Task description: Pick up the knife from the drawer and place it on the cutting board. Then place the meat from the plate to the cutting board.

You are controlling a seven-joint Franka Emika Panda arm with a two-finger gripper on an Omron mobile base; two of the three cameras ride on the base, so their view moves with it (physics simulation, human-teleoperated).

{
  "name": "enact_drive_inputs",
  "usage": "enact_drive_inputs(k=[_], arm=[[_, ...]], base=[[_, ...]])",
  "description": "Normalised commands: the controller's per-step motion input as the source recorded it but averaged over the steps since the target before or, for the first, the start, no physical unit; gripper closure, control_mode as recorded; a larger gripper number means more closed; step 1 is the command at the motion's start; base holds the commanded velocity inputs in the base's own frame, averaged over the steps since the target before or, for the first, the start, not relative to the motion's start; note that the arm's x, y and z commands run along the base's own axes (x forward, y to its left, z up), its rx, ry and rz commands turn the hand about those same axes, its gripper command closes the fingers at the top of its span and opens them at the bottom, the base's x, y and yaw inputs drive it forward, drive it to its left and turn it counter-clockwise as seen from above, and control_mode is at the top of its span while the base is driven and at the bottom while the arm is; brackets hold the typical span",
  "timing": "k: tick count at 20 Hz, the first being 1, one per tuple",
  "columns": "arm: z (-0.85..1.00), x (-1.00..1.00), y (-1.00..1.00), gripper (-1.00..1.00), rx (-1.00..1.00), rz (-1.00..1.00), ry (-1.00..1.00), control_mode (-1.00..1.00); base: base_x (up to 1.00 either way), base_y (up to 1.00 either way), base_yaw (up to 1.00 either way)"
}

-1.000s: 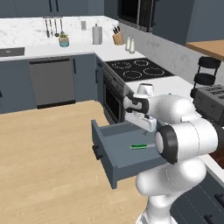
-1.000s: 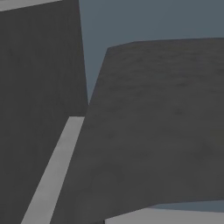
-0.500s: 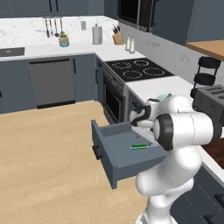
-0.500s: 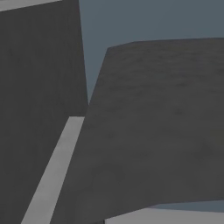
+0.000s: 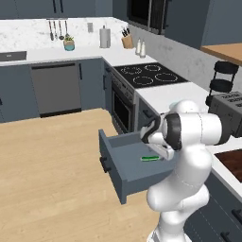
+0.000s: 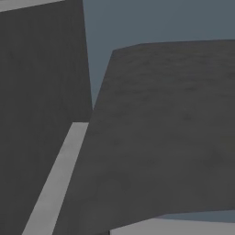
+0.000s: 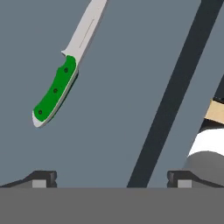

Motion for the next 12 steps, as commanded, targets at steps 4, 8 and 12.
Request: enact_drive_inputs(k=[4, 8, 12], arm=[[-0.07, 0.34, -0.05, -1.0, 0.0, -0.01, 0.0, -1.0], [-0.32, 0.18, -0.01, -1.0, -0.02, 0.0, 0.0, -1.0], [-0.51, 0.14, -0.13, -1.0, -0.07, 0.0, 0.0, -1.0]], base=[[0.0, 0.0, 0.0], [0.0, 0.0, 0.0], [0.0, 0.0, 0.0]])
